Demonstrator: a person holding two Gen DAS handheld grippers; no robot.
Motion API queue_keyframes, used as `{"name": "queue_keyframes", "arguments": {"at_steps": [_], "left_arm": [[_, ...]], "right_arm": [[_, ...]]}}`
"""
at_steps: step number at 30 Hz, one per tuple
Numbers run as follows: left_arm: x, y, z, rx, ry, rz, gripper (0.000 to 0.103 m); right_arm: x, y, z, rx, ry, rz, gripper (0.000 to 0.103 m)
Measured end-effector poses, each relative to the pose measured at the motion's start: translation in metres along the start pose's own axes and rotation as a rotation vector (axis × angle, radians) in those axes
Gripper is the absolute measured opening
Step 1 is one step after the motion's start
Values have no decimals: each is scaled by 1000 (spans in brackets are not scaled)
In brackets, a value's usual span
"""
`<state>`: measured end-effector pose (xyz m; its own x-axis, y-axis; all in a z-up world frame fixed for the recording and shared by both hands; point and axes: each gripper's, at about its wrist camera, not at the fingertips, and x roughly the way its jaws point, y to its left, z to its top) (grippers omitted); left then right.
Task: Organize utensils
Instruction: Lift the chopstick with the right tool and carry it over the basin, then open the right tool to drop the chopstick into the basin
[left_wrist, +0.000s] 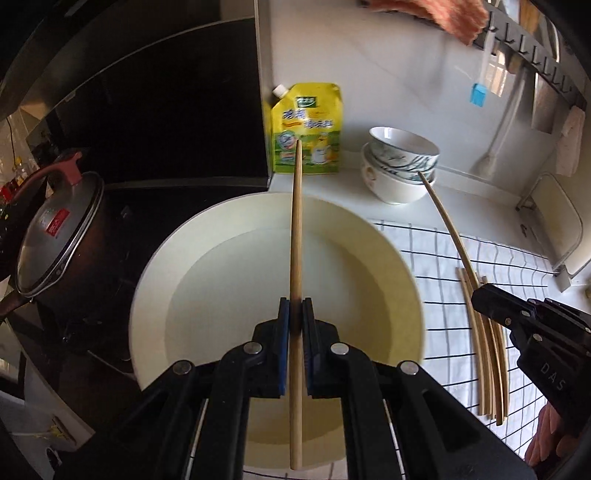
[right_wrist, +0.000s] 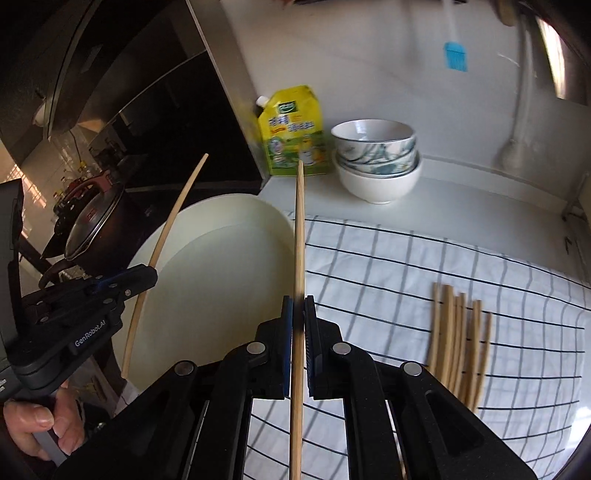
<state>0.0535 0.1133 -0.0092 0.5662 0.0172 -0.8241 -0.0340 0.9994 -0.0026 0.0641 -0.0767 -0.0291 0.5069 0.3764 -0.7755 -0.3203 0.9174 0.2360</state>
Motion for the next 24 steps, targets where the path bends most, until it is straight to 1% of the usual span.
{"name": "queue_keyframes", "arguments": {"at_steps": [3, 6, 11, 16, 21, 24], "left_arm": [[14, 28, -3, -29, 27, 7, 7], [28, 45, -7, -37, 48, 4, 7], [53, 60, -11, -42, 88, -18, 7], [70, 67, -15, -35, 131, -36, 8], [86, 71, -17, -32, 164, -44, 8], [90, 73, -18, -34, 171, -46, 8]], "right_arm": [[24, 28, 8, -29, 29, 24, 6], [48, 48, 16, -37, 57, 39, 6], [85, 71, 24, -25, 115, 46, 6], [115, 74, 23, 12, 168, 31, 6], [132, 69, 18, 45, 216, -2, 6], [138, 66, 14, 49, 242, -14, 6]]}}
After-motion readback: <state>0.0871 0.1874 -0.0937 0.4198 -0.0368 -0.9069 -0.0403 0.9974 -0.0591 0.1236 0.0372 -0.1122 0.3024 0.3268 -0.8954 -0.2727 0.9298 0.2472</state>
